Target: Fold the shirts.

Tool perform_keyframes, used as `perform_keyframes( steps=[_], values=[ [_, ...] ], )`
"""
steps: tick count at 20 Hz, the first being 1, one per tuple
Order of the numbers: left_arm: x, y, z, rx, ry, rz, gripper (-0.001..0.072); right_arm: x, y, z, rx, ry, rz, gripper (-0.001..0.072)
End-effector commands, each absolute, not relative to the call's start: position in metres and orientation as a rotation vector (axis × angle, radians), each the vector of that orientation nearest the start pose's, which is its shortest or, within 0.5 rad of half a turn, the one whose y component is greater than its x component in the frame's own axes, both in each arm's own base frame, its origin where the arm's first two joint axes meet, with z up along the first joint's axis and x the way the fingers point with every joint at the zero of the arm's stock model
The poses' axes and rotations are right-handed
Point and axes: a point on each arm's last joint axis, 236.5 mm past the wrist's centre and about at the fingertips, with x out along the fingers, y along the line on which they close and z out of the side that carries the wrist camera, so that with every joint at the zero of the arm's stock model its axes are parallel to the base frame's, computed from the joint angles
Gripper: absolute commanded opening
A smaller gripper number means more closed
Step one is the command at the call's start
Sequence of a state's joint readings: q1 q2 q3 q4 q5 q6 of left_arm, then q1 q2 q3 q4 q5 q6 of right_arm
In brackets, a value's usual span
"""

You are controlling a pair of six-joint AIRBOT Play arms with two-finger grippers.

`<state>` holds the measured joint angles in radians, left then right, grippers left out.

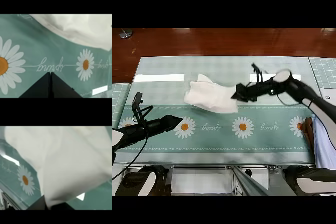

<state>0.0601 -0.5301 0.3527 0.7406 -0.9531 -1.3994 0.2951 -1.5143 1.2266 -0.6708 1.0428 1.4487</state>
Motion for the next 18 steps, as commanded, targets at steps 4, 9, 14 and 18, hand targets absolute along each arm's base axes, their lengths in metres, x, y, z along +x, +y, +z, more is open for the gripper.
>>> perform_keyframes(
  steps=[4,9,14,18],
  values=[
    [0.241,-0.128,0.011,-0.682,0.996,-0.365,0.0027,0.446,0.200,0.176,0.298,1.054,0.500,0.0025],
    [0.241,-0.128,0.011,-0.682,0.998,-0.366,0.0027,0.438,0.069,0.238,0.343,0.991,0.242,0.0025],
    [0.241,-0.128,0.011,-0.682,0.996,-0.365,0.0027,0.364,-0.069,0.245,0.492,1.069,-0.158,0.0025],
    [0.241,-0.128,0.011,-0.657,0.989,-0.377,0.0027,0.289,-0.133,0.230,0.562,1.111,-0.423,0.0026]
  ],
)
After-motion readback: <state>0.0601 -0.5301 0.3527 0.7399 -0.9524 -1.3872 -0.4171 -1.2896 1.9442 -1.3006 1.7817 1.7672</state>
